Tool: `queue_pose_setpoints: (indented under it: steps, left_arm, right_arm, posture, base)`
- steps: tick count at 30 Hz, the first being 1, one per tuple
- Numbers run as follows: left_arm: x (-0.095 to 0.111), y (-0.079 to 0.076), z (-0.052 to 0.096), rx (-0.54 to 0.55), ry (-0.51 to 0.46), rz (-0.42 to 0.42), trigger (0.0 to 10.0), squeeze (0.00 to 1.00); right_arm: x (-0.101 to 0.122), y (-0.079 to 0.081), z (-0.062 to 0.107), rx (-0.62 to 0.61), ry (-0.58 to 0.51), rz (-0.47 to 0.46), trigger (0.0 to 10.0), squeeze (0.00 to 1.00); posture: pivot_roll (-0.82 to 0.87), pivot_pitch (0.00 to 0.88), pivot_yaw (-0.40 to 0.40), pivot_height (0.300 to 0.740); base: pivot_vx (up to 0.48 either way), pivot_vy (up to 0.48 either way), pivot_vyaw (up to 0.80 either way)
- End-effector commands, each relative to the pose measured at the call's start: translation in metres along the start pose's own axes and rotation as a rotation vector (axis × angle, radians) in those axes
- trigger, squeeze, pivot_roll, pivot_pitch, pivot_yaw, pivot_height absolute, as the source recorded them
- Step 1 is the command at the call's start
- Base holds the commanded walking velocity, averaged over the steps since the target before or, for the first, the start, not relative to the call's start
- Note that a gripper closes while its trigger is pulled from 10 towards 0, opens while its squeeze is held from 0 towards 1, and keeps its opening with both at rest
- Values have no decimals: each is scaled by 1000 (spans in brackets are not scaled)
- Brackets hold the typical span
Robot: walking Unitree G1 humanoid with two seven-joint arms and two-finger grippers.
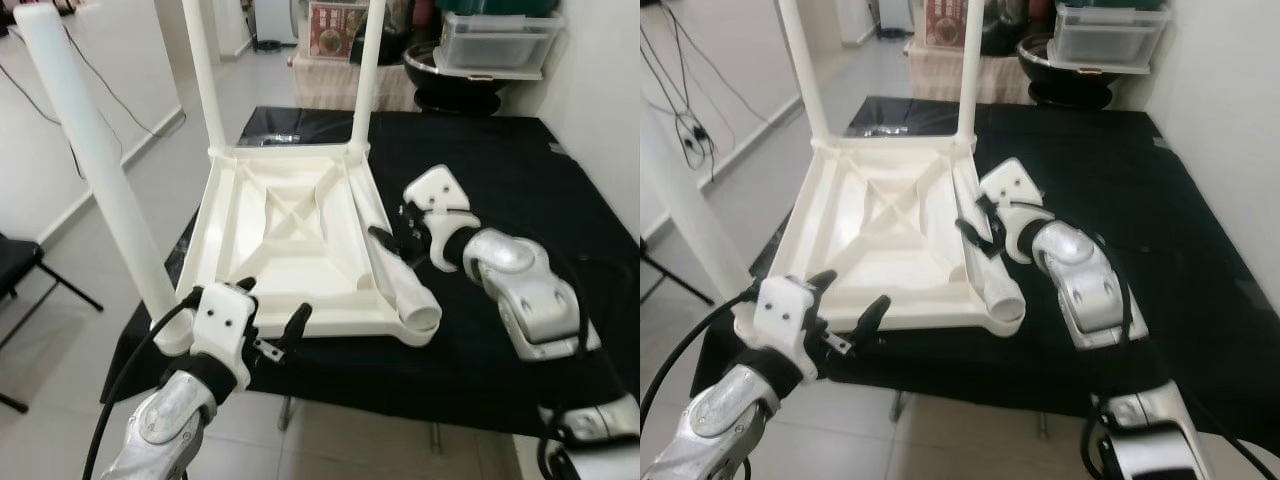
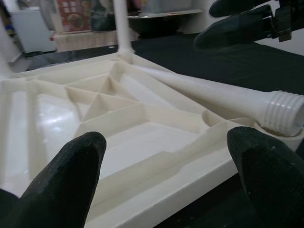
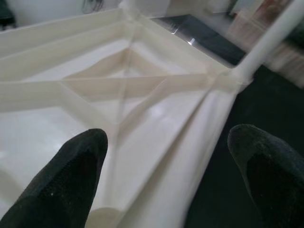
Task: Building children table
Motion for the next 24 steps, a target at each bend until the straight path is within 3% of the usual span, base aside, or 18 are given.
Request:
queue_pose_setpoints:
  steps: [1,2,3,4,6,7,9,10,14,15,21,24]
  left_arm:
    - [-5,2,2,12,25,-15,10000,0]
    - [-5,2,3,11,26,-16,10000,0]
    - [-5,2,3,11,26,-16,10000,0]
    - [-5,1,3,11,27,-17,10000,0]
    - [-5,1,3,11,27,-17,10000,0]
    - [-5,1,3,14,25,-18,10000,0]
    - [-4,1,3,16,25,-18,10000,0]
    - [-4,-1,3,17,23,-19,10000,0]
    - [-3,-2,3,19,21,-19,10000,0]
    - [-3,-3,4,21,20,-16,10000,0]
    - [-1,-7,7,23,20,-7,10000,0]
    - [1,-9,9,23,19,0,10000,0]
  right_arm:
    - [-16,9,-5,37,123,-46,10000,0]
    - [-19,18,-8,77,191,-76,10000,0]
    - [-19,18,-8,77,191,-76,10000,0]
    - [-19,29,-11,133,257,-110,10000,0]
    - [-19,33,-11,151,276,-122,10000,0]
    - [-12,51,-18,250,324,-208,10000,0]
    - [-10,57,-20,282,341,-235,10000,0]
    - [-14,61,-29,285,374,-271,10000,0]
    - [-23,54,-41,211,416,-308,10000,0]
    - [-26,45,-47,141,419,-290,10000,0]
    - [-23,22,-51,36,426,-274,10000,0]
    - [-8,-2,-51,-27,368,-283,10000,0]
  posture:
    - [2,64,-73,740]
    - [-4,71,-73,740]
    - [-4,71,-73,740]
    - [-9,73,-74,740]
    - [-9,73,-74,740]
    - [-23,79,-78,740]
    - [-23,79,-78,740]
    - [-21,84,-85,740]
    - [-18,87,-90,740]
    - [-13,96,-97,740]
    - [-9,111,-105,740]
    - [-11,128,-108,740]
  base:
    - [0,0,0]
    - [0,0,0]
    - [0,0,0]
    - [0,0,0]
    - [0,0,0]
    - [0,0,0]
    - [0,0,0]
    - [0,0,0]
    - [0,0,0]
    - [0,0,0]
    - [0,0,0]
    - [0,0,0]
Point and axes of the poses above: a point about 5 cm out from each wrist's last joint towards the gripper, its own z axis pointing back from the gripper into the wrist, its own x axis along the axis of the wrist's last joint, y = z × x, the point moved 6 cm from there along -z, pointing out of the wrist towards the gripper, and after that the axes turned 2 degrees about -z, right-handed, at the moved point
